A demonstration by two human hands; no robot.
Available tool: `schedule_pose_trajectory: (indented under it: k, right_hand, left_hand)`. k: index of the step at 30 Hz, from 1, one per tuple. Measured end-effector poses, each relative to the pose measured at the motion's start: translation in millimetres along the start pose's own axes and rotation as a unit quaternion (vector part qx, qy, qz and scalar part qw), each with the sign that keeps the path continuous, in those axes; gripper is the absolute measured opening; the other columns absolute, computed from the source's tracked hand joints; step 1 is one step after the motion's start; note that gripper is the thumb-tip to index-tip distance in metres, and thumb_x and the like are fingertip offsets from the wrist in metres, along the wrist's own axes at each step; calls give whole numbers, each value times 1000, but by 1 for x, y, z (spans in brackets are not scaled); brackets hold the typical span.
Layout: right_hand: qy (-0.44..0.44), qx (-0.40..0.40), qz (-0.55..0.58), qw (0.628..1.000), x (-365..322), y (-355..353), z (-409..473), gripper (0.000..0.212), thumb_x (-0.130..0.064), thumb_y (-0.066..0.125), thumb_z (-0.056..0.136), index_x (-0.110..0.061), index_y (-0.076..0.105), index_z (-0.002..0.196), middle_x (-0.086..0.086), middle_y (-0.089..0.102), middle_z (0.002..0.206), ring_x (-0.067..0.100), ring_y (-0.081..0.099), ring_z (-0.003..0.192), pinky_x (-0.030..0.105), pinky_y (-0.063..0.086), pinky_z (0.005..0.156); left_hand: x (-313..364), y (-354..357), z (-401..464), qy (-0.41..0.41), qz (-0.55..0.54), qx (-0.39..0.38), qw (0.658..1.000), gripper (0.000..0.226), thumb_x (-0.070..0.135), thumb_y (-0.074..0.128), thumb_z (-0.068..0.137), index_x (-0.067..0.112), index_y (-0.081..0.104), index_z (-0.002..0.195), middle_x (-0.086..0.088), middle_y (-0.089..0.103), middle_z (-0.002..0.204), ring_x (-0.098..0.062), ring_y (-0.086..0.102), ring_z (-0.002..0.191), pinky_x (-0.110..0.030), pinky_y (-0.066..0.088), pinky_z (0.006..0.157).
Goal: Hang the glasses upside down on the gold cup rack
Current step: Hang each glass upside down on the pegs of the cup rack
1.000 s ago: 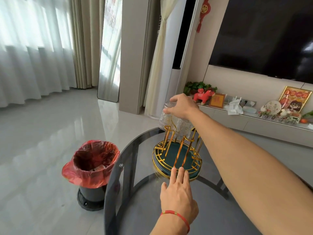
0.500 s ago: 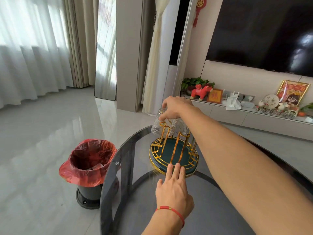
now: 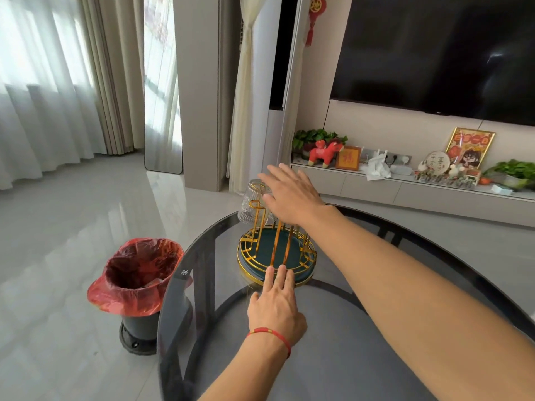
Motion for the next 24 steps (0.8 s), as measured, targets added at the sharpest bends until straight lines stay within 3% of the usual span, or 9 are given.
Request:
schedule_pose_trajectory:
  k: [3,9,13,17,20,24]
  right_hand:
    - [5,-13,50,999,7,-6,-40,60,-29,40,107,-24,22,165,4,11,176,25,4,162,53,14,128]
    - [89,49,154,983,20,-17,-164,53,-28,46,104,-21,42,156,5,37,167,24,30,154,45,27,122]
    - [146,68,211,964,37,-12,-263,41,-20,55,99,-20,61,140,2,56,149,20,45,141,40,37,117]
    - [202,132,256,936,63,-27,-334,31,-17,58,94,-23,72,122,-12,66,121,8,58,114,27,46,102]
    - [245,208,288,902,87,-49,-363,28,-20,58,90,-25,75,111,-17,70,109,4,63,100,23,50,89]
    - [309,267,325,853,119,-60,-396,27,-10,57,88,-20,77,103,-9,76,103,10,69,94,32,56,84]
  left_hand:
    - [0,-1,-3,-2,13,-2,1000,89,25,56,95,22,0,164,4,-7,174,-23,-13,158,-52,24,125]
    - [3,-7,-16,8,34,26,999,85,34,57,97,19,6,164,0,-2,174,-25,-8,159,-53,26,124]
    - [44,-7,-40,73,-42,47,995,79,34,64,93,18,27,161,-5,22,171,-25,13,158,-46,23,126]
    - [100,-5,-77,144,-157,40,976,64,28,70,87,24,49,148,-2,56,151,-20,48,139,-33,37,115]
    - [142,11,-103,186,-201,-1,962,69,29,72,86,26,46,150,0,55,150,-17,51,135,-40,46,113]
    - [191,43,-121,199,-256,-50,945,92,32,77,81,28,28,158,6,43,158,-13,46,138,-37,46,112]
Point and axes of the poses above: each hand's wrist, its own z-axis towards the middle knuckle, its own y-axis out of the palm, x = y × z, the point moved 7 cm from there along z, towards the middle knuckle
